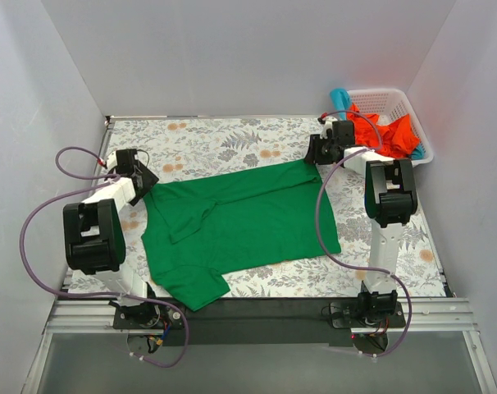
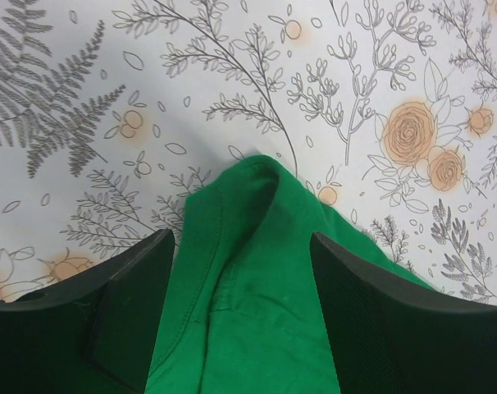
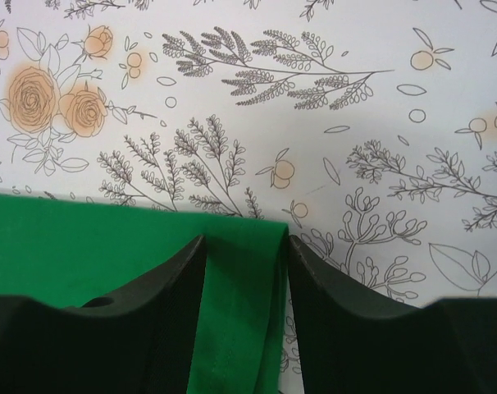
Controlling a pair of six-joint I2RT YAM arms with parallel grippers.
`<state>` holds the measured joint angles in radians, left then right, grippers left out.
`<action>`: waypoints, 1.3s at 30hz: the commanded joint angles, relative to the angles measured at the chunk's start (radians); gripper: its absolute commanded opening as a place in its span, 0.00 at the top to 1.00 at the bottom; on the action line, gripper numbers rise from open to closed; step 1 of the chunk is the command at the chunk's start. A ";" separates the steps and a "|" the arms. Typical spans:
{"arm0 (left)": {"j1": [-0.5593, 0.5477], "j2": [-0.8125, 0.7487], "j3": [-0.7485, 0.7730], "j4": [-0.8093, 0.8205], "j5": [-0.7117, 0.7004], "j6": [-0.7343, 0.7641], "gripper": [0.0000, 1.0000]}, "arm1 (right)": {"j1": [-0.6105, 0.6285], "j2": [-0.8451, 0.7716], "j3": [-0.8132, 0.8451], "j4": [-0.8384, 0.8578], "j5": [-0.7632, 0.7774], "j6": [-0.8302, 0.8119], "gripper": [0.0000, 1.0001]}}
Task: Fold and stack the t-shirts
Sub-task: Fold the tshirt
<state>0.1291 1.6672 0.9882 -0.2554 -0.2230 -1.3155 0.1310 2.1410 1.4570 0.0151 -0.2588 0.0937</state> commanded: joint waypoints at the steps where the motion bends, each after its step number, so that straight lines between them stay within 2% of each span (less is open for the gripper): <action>1: -0.005 0.017 -0.010 0.054 0.042 0.025 0.34 | -0.010 0.045 0.095 -0.041 -0.010 -0.003 0.49; 9: -0.003 0.074 -0.005 0.059 0.054 0.039 0.36 | -0.021 0.082 0.135 -0.112 -0.007 0.032 0.49; 12: -0.005 0.080 -0.011 0.061 0.053 0.042 0.42 | -0.024 0.106 0.149 -0.132 -0.028 0.047 0.50; 14: -0.005 0.095 -0.005 0.058 0.053 0.045 0.51 | -0.027 0.118 0.151 -0.138 -0.043 0.055 0.51; 16: -0.003 0.106 0.001 0.050 0.054 0.050 0.58 | -0.025 0.125 0.149 -0.142 -0.051 0.064 0.55; 17: -0.005 0.112 0.003 0.048 0.051 0.052 0.64 | -0.027 0.128 0.151 -0.144 -0.051 0.067 0.62; 19: -0.003 0.115 0.006 0.044 0.044 0.061 0.69 | -0.030 0.129 0.151 -0.153 -0.045 0.075 0.70; 20: -0.003 0.121 0.007 0.045 0.033 0.065 0.76 | -0.031 0.128 0.149 -0.156 -0.042 0.077 0.79; 22: -0.005 0.129 0.016 0.036 0.016 0.079 0.85 | -0.044 0.120 0.143 -0.159 -0.020 0.089 0.93; 23: -0.003 0.137 0.030 0.031 0.005 0.084 0.94 | -0.050 0.116 0.138 -0.159 -0.013 0.092 0.99; 25: -0.003 0.144 0.046 0.022 -0.015 0.093 0.99 | -0.067 0.094 0.129 -0.161 0.021 0.095 0.99; 32: -0.002 0.209 0.145 0.011 -0.024 0.134 1.00 | -0.097 0.045 0.128 -0.159 0.102 0.029 0.99; 36: -0.003 0.253 0.181 0.004 0.027 0.139 0.99 | -0.097 0.048 0.140 -0.159 0.081 -0.026 0.99; 37: -0.003 0.256 0.182 -0.001 0.034 0.137 0.98 | -0.097 0.046 0.140 -0.161 0.063 -0.031 0.99; 39: -0.003 0.246 0.176 -0.001 0.057 0.130 0.88 | -0.096 0.043 0.135 -0.161 0.044 -0.034 0.94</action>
<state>0.1196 1.9038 1.1618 -0.2214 -0.1669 -1.2034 0.0555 2.2215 1.5932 -0.1207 -0.2493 0.1223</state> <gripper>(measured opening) 0.092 0.040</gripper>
